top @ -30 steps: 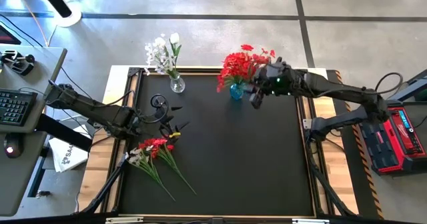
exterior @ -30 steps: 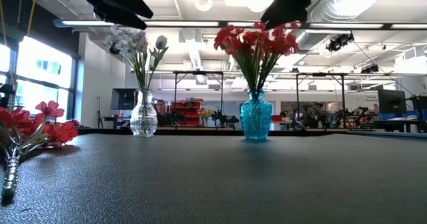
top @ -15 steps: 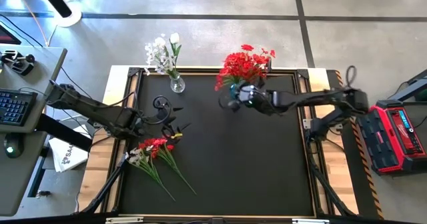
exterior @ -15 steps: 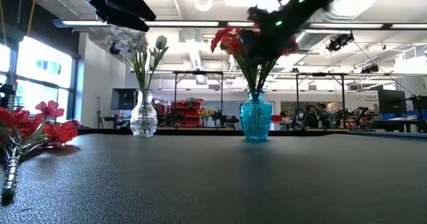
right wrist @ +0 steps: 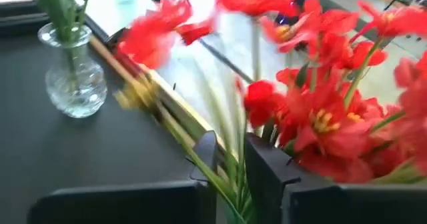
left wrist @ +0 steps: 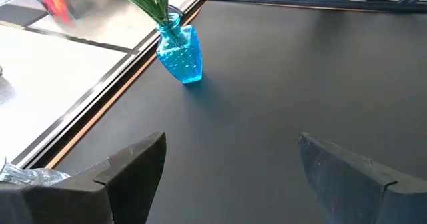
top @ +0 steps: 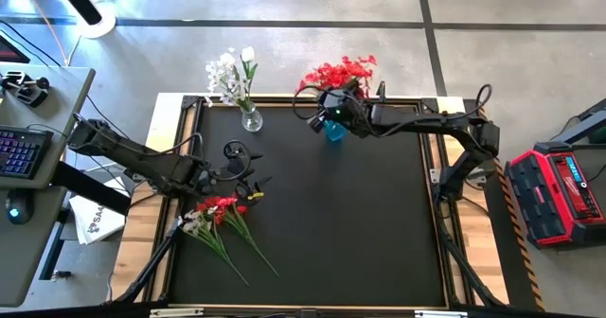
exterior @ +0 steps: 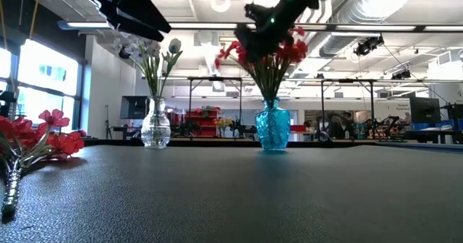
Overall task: Sort flowers into vase by color
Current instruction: Put the right red flowers into the blue vase, then put the white flowers into the transparent vase
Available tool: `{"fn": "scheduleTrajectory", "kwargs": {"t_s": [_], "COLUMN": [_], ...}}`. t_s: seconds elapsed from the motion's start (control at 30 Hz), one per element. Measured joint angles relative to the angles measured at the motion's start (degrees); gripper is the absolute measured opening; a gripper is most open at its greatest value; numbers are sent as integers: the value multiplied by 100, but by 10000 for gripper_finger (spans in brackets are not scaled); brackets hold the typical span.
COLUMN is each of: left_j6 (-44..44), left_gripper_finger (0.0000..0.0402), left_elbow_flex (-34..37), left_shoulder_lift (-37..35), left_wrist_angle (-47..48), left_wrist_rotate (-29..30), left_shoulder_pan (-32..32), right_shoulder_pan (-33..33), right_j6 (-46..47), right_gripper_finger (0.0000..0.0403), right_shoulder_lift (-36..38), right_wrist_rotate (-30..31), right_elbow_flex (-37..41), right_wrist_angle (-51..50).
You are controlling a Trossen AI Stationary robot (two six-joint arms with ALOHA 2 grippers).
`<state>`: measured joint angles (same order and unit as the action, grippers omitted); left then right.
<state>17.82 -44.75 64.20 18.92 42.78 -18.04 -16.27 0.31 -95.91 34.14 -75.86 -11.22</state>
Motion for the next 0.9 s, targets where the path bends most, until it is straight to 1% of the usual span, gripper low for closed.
{"fn": "scheduleTrajectory", "kwargs": {"t_s": [0.13,0.33,0.43,0.53,0.6,0.7,0.83,0.9], "left_j6": [2,7,4,7,4,1,-195,-428], "left_gripper_finger": [323,323,323,323,323,323,323,323], "left_elbow_flex": [0,0,0,0,0,0,0,0], "left_shoulder_lift": [0,0,0,0,0,0,0,4], "left_wrist_angle": [3,3,4,4,4,11,10,4], "left_wrist_rotate": [-1,1,1,19,169,563,1002,1055], "left_shoulder_pan": [-2,-2,-2,-25,-96,-281,-612,-790], "right_shoulder_pan": [203,654,922,1204,1421,1829,2508,2793], "right_j6": [141,43,32,119,119,116,118,94], "right_gripper_finger": [85,141,159,166,166,163,161,161], "right_shoulder_lift": [8,8,40,223,403,728,1120,1160], "right_wrist_rotate": [-12,-12,-19,-38,-38,-38,-99,-265], "right_elbow_flex": [-349,-553,-622,-446,-155,504,1358,1689], "right_wrist_angle": [-778,-1214,-1473,-1414,-1152,-504,786,1408]}}
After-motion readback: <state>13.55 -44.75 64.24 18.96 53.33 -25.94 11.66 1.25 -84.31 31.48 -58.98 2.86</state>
